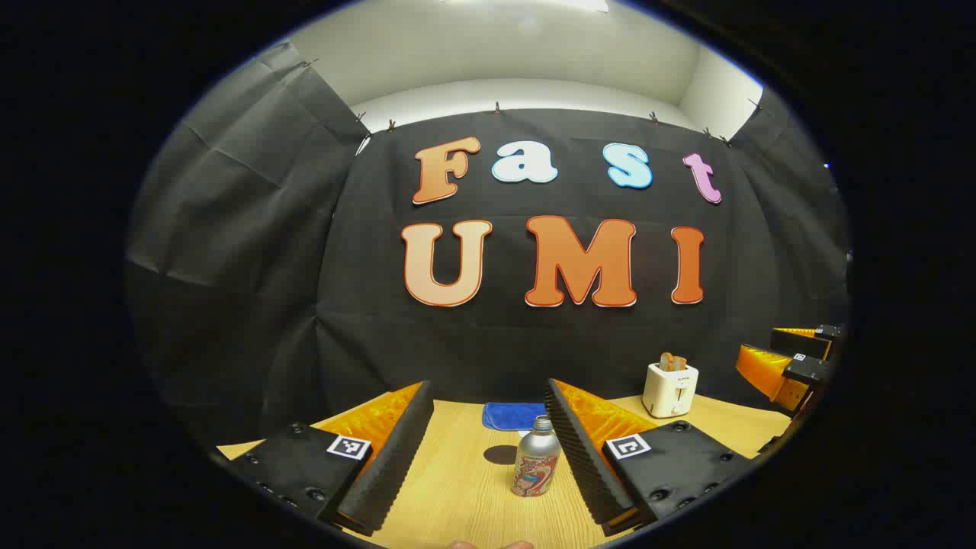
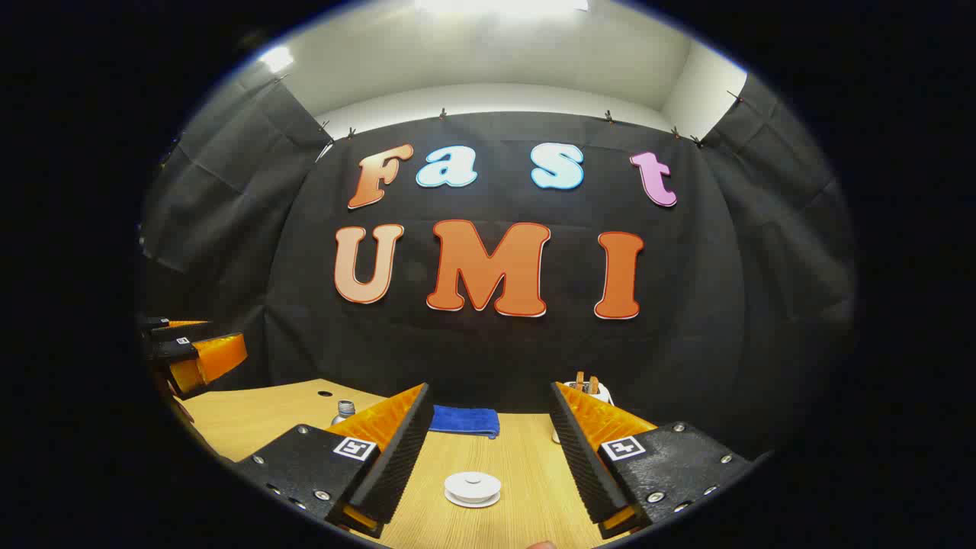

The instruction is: Open the teacup lid with one hand, grasp the water bottle and pour water into the teacup with the other hand; after pouring, place the water bottle on the coaster and then close the teacup lid.

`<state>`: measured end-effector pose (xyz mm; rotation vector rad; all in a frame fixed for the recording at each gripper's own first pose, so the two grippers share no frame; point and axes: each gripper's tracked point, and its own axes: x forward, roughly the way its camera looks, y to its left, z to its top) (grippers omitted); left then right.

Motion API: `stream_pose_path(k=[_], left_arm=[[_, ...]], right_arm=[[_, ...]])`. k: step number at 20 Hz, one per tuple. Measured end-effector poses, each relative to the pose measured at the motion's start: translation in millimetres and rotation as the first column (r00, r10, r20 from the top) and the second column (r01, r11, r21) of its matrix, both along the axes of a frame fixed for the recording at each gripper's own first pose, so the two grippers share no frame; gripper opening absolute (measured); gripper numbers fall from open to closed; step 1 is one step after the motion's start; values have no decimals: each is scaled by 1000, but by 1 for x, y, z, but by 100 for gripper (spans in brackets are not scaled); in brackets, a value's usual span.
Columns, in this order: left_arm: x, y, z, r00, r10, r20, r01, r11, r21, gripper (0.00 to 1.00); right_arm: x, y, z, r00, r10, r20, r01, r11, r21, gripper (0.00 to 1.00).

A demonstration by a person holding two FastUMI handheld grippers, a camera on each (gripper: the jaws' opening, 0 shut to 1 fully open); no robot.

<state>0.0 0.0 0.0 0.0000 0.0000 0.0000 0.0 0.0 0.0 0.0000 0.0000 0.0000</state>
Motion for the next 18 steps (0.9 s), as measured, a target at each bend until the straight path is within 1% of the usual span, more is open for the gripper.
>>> stream_pose_path(k=[2,5,11,18], left_arm=[[1,-4,-3,1000,-13,-6,13,1000,-20,96],[1,1,-6,1000,-3,-2,3,999,-40,96],[2,3,-4,1000,-16,18,16,999,-38,96],[22,0,-5,999,-24,31,25,999,-30,96]], right_arm=[[2,2,-5,1000,8,-12,-8,1000,-4,92],[3,3,-13,999,12,-35,-12,1000,-5,92],[10,0,-25,999,12,-43,-13,1000,-23,92],[36,-8,-48,996,19,-90,-22,999,-31,92]])
